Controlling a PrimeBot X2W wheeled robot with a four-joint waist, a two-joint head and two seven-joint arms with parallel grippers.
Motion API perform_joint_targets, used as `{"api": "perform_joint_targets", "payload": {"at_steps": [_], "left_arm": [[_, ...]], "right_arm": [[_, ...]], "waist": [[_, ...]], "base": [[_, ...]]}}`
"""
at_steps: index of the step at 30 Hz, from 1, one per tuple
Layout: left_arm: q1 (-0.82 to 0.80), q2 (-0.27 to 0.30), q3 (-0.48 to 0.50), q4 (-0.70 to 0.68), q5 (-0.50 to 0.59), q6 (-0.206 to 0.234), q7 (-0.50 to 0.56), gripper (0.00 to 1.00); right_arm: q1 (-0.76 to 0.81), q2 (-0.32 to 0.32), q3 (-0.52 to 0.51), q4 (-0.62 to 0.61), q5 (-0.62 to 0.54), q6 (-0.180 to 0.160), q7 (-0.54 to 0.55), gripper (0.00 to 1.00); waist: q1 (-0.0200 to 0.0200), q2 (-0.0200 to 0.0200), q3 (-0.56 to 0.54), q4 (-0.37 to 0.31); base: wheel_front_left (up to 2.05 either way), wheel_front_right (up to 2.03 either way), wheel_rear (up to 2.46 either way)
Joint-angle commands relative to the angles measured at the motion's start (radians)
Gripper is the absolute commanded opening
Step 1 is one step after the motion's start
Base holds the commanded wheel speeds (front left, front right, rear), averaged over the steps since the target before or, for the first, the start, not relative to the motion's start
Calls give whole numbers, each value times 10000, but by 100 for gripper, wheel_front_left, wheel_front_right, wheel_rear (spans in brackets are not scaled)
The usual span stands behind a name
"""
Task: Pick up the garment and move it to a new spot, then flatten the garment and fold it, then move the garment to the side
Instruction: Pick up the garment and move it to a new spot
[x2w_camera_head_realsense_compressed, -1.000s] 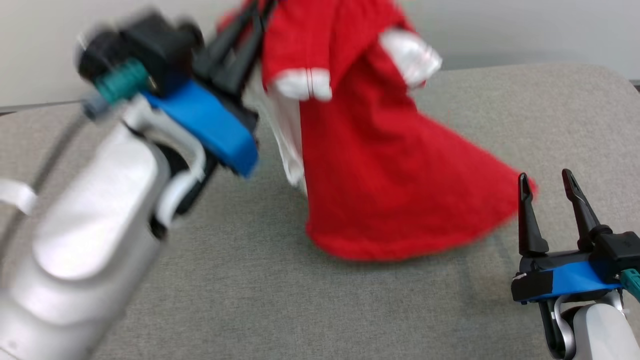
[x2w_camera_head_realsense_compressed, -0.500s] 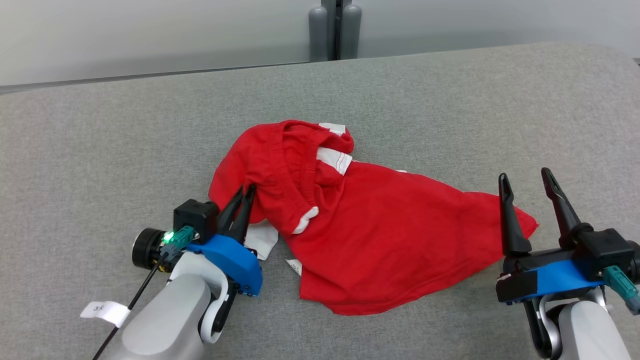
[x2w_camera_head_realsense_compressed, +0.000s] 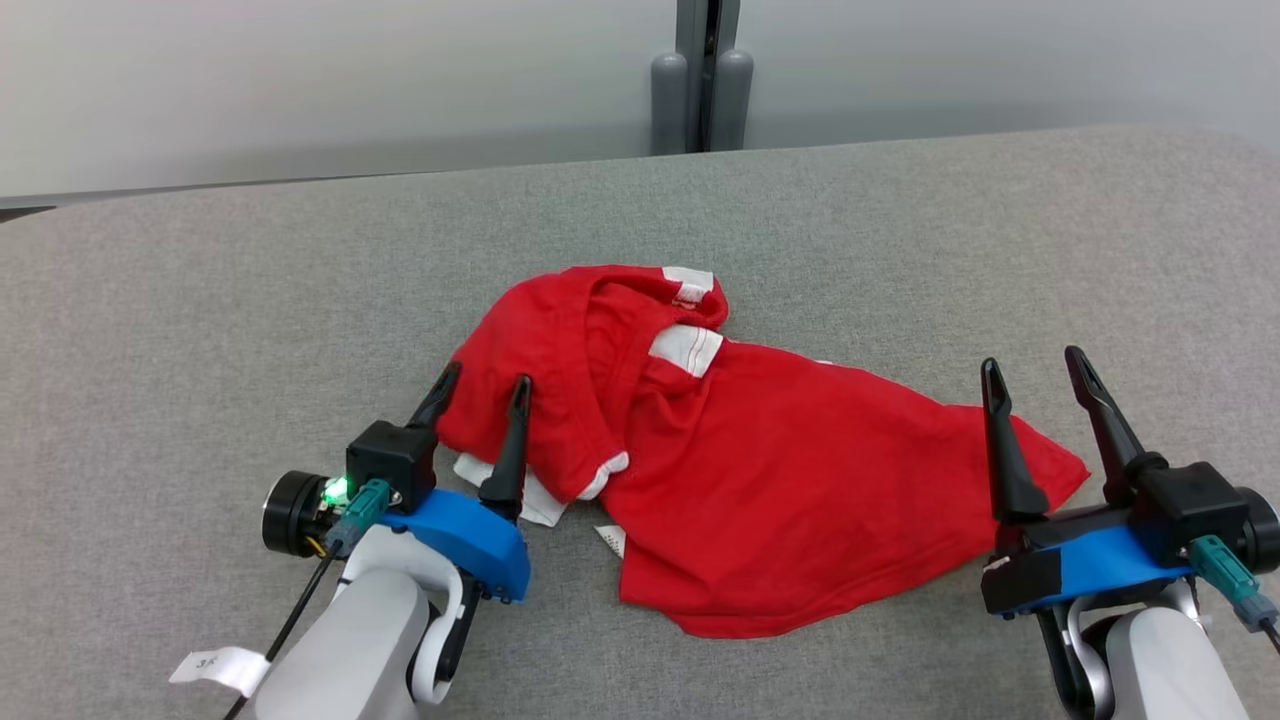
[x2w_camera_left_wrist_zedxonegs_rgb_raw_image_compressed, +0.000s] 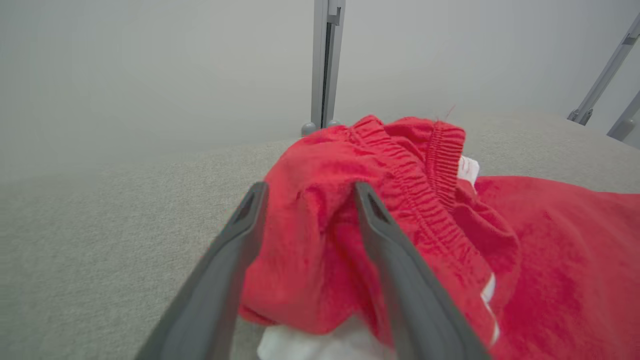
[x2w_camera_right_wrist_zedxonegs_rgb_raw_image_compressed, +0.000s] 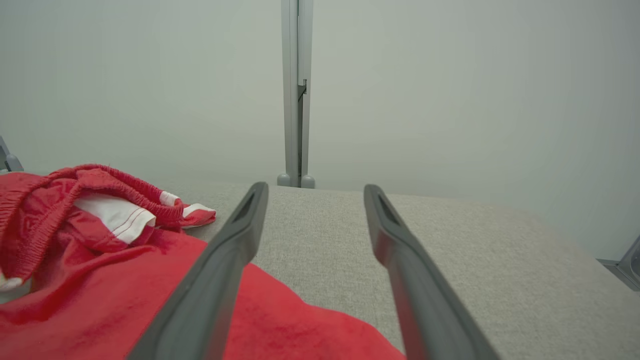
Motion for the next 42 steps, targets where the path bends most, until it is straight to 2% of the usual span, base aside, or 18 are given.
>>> {"api": "perform_joint_targets", "payload": {"at_steps": [1, 6, 11, 17, 25, 32, 33, 35, 36, 42], "left_arm": [[176, 30, 142, -169, 172, 28, -43, 100], [691, -50, 558, -781, 657, 66, -45, 100], [763, -270, 491, -1058, 1105, -50, -45, 100], [6, -558, 100, -194, 1425, -175, 298, 100], [-1264, -779, -326, 1396, 1891, 148, 1535, 100], [-1535, -855, -269, 2093, 1723, 293, 1799, 100], [-1546, -849, -238, 2132, 1703, 327, 1744, 66], [-1543, -842, -201, 2196, 1621, 326, 1697, 10], [-1527, -854, -174, 2215, 1588, 324, 1669, 0], [-1345, -868, 23, 2088, 1351, 373, 1260, 0]], "right_arm": [[122, -18, 9, 29, -48, 1, -34, 100], [251, -18, 34, 97, -25, 1, -34, 100], [352, -18, 85, 115, 18, 1, -34, 100], [231, -20, 243, 66, 55, 1, -34, 100], [157, -18, 304, 95, 111, 1, -34, 100], [215, -18, 221, 121, 151, 1, -34, 100], [239, -18, 215, 127, 162, 1, -34, 100], [265, -18, 256, 150, 205, 1, -34, 100], [276, -18, 328, 173, 216, 1, -34, 100], [350, -20, 513, 213, 296, 1, -34, 100]], "waist": [[-1, 0, -68, 14], [-1, 0, -283, 41], [-1, 0, -366, 10], [-1, 0, -194, -190], [-1, 0, 83, -506], [-1, 0, 146, -541], [-1, 0, 142, -521], [-1, 0, 123, -461], [-1, 0, 108, -421], [-1, 0, -68, -198]], "base": [[0, 0, 0], [0, 0, 0], [0, 0, 0], [0, 0, 0], [0, 0, 0], [0, 0, 0], [0, 0, 0], [0, 0, 0], [0, 0, 0], [0, 0, 0]]}}
